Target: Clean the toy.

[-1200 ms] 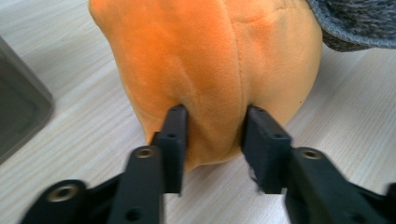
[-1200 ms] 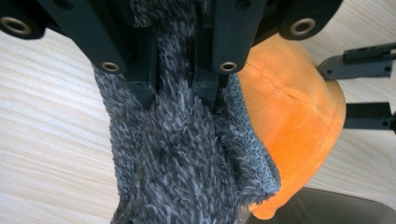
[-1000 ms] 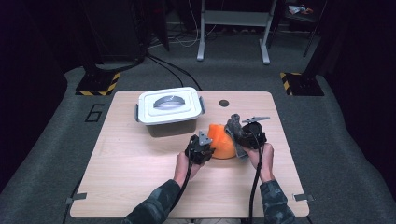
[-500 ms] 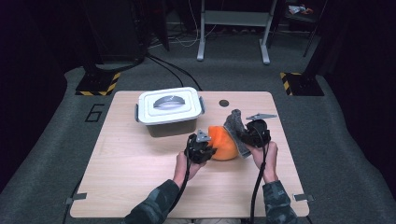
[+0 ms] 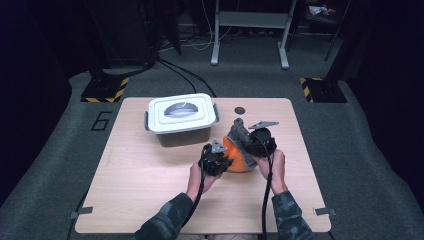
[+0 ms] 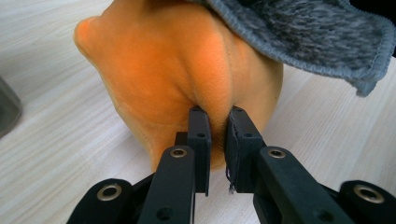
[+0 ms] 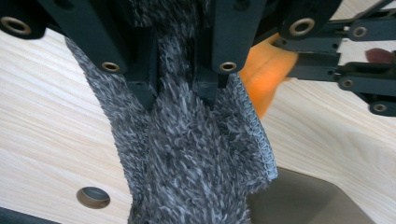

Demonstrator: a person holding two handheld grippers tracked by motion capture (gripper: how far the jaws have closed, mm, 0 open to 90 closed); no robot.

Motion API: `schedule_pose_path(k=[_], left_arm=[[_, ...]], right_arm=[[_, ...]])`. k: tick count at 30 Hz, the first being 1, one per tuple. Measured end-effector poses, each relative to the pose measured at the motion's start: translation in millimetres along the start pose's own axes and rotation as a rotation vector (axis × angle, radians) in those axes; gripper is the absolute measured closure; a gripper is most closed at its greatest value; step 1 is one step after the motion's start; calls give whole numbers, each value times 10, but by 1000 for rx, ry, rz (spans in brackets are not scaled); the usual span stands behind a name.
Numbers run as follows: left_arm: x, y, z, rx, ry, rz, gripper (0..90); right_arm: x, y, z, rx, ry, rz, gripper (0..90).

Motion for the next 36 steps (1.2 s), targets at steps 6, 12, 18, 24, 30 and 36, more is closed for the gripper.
schedule_pose_path(k=[6,12,18,24,30,36], left_arm=[[36,7,-33,-6,-6,-5,807],[65,14,-56,0,-12,-15,802],[69,15,-61,-1,-11,-17,802],[75,20,-76,-3,-12,-13,800],[76,7,-80,-3,-11,-16,800],[76,-2,-77,-6,-10,-12,800]], right_arm=[[85,47,156,26,30,-18,751],[227,121,315,49,70,-52,750],[332,181,408,50,103,-78,749],[522,319,521,71,139,-153,749],[681,455,592,62,149,-217,749],[537,238,611,78,152,-153,752]])
Point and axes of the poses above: each handheld gripper's, and its own axes: y roughly forward along the jaws, x roughly out of its underside, z roughly to its right, the point moved 7 cm from there along y, roughly forward along the jaws, and after that the axes turned 10 degrees about x, right-handed, at the moved point
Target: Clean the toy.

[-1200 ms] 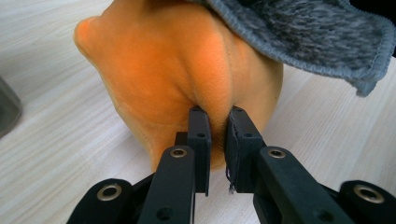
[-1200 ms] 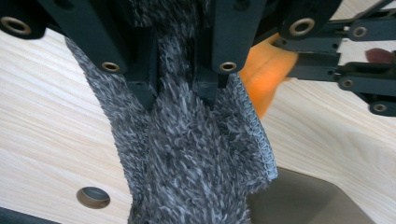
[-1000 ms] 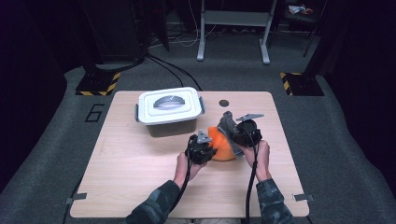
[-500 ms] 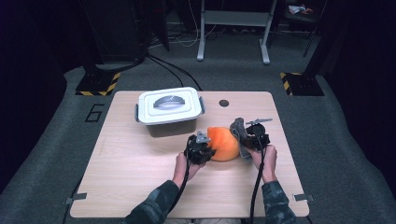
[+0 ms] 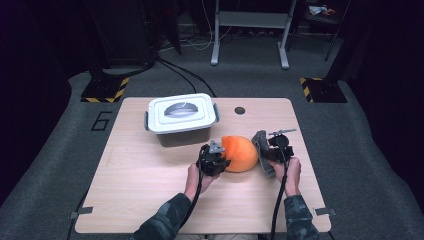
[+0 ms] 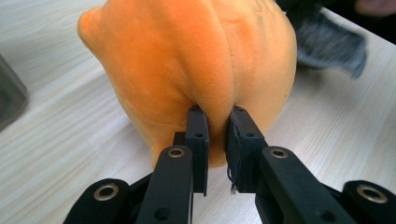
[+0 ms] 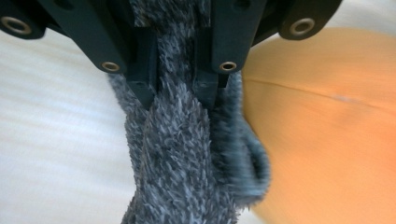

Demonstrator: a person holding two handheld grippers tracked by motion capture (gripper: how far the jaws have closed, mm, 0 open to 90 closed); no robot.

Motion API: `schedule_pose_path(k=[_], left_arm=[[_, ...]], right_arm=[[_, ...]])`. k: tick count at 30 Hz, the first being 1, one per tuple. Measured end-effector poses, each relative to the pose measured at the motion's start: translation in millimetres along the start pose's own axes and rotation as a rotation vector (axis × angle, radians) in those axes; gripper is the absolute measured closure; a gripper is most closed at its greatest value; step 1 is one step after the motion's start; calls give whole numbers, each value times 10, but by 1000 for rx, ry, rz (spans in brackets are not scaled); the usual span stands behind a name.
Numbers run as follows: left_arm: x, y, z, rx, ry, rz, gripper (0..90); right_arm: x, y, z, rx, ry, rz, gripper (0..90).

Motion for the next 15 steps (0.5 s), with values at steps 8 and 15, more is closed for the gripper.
schedule_pose_path(k=[8,15], left_arm=[[-16,11,28,0,16,9,800],[-16,12,35,5,21,4,797]], right_arm=[[-307,-484,-388,-54,-105,141,751],[-363,-476,-763,-93,-208,155,746]])
Point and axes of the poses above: each handheld gripper's, and its own axes: y roughly forward along the jaws, x roughly out of its underside, z roughly to its right, the point moved 7 cm from there along y, roughly forward along the jaws, and after that the axes turned 10 degrees about x, right-handed, at the moved point
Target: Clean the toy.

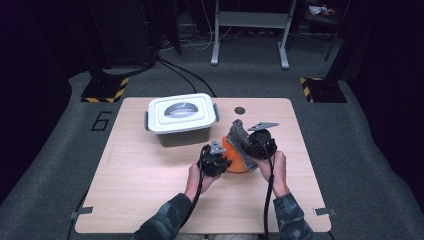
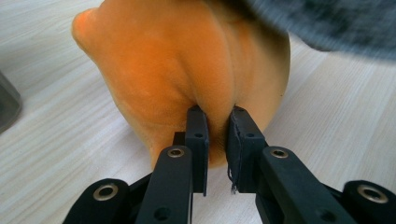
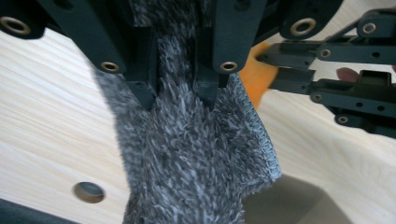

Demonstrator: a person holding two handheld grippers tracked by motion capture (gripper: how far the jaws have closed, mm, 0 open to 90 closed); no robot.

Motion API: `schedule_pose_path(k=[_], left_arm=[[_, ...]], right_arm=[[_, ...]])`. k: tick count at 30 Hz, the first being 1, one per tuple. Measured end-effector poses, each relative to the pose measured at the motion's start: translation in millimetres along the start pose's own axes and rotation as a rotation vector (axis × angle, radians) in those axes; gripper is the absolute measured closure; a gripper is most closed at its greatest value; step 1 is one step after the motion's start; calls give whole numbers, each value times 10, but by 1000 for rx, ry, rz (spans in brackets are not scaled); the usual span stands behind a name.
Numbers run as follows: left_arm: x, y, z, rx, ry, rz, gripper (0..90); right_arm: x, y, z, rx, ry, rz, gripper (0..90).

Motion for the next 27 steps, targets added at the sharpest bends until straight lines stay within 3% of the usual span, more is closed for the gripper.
schedule_pose_path(k=[2,6,13,22,27], left_arm=[[2,1,-5,-1,-3,-2,797],[1,1,-5,2,-3,1,797],[3,4,-7,6,-10,6,797],[14,6,-19,7,-7,1,797],[23,8,-25,7,-10,2,797]], right_arm=[[16,62,-16,16,-17,-10,748],[29,78,16,13,2,-11,748],[140,110,243,64,42,-45,746],[346,199,451,75,122,-82,746],[453,281,530,90,138,-113,745]])
Point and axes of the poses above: each handheld gripper's, and its own axes: y roughly forward along the jaws, x roughly out of its underside, z roughly to its right, the point moved 7 cm from there along y, roughly forward along the jaws, and after that the axes turned 10 degrees about x, right-handed, at the moved point
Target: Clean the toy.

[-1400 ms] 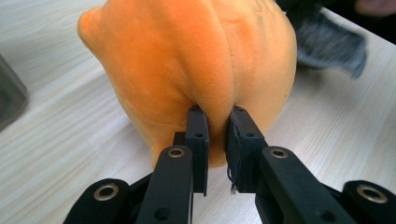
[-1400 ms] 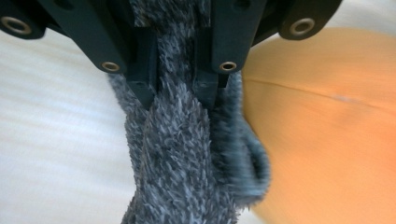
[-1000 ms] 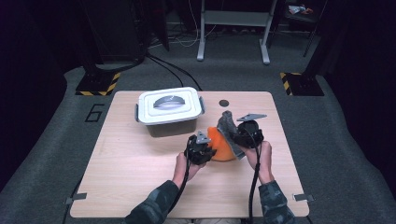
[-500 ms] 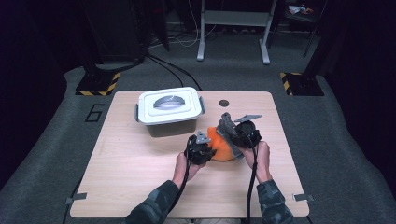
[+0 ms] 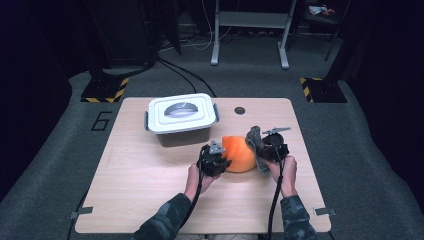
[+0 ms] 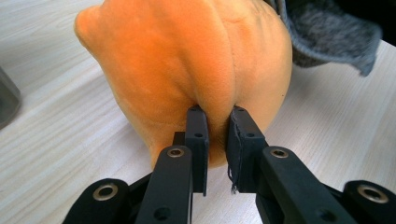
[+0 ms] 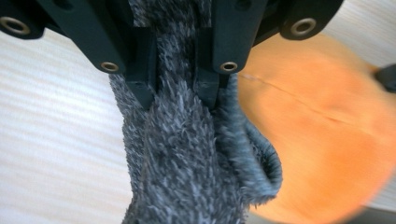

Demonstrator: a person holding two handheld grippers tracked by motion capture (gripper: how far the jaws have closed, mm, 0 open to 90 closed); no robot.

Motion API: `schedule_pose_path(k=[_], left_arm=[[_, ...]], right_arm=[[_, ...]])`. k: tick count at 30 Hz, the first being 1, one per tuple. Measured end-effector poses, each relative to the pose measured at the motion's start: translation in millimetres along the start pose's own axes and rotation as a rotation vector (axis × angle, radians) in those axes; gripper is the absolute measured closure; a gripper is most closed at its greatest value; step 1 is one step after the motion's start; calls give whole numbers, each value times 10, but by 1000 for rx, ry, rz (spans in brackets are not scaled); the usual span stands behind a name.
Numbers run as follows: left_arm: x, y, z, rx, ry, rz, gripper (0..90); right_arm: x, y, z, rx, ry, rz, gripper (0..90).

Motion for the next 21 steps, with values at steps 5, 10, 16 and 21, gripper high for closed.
schedule_pose_path(k=[5,10,16,21], left_arm=[[1,3,-2,-2,0,0,797],[-1,3,-4,-5,0,0,796],[-1,-8,-18,-14,-5,2,794],[-6,-9,-32,-20,-5,7,791]], right_arm=[[134,154,85,2,50,-61,745],[267,339,127,-1,55,-118,744],[210,235,185,7,48,-95,743],[36,-70,146,15,33,3,743]])
Point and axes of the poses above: each handheld gripper's, and its own axes: y roughly forward along the jaws, x roughly out of its underside, z roughly to its right, the point moved 7 cm from there along y, roughly forward along the jaws, and after that the axes turned 10 degrees about x, right-handed, at the moved point
